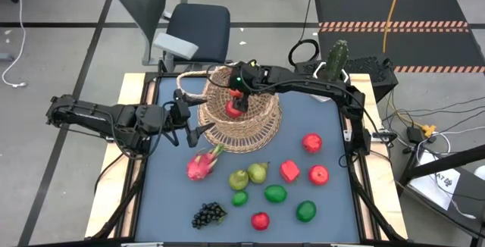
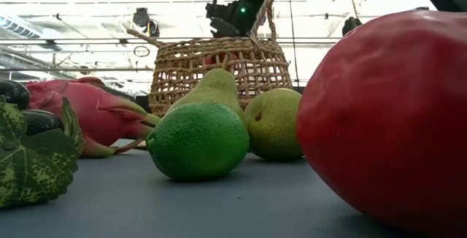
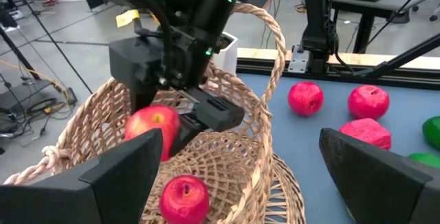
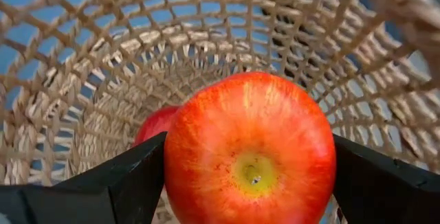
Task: Build produce basket
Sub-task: Put the apple into the basket
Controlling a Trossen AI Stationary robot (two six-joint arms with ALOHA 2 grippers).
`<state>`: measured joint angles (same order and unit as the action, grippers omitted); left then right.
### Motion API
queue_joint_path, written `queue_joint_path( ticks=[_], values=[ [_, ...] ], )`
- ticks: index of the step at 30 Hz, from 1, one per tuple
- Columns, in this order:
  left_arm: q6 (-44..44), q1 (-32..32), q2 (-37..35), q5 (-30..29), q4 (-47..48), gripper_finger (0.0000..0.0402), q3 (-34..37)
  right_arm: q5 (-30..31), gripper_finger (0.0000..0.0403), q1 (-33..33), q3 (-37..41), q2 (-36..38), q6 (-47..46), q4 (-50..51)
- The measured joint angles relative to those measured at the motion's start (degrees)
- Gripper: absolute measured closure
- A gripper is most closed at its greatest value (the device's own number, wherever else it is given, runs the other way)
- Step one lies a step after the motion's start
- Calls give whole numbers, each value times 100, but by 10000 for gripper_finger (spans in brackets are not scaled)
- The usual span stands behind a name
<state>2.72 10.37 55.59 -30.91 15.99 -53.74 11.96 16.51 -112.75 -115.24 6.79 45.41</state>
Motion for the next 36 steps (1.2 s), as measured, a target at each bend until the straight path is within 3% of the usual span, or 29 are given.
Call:
queue_joint_path(
  ticks=[9, 20, 30, 36],
  values=[
    [0, 0, 1, -1, 0, 11, 0, -15, 57, 19, 239, 10, 554, 119],
    [-6, 0, 0, 1, 2, 11, 0, -8, 57, -118, 801, 7, 1746, -52],
    [-28, 0, 0, 1, 5, 11, 0, -14, 57, -313, 857, 7, 3114, -399],
    [-33, 0, 1, -1, 59, 11, 0, -910, 57, -190, 857, 7, 2963, -396]
  ],
)
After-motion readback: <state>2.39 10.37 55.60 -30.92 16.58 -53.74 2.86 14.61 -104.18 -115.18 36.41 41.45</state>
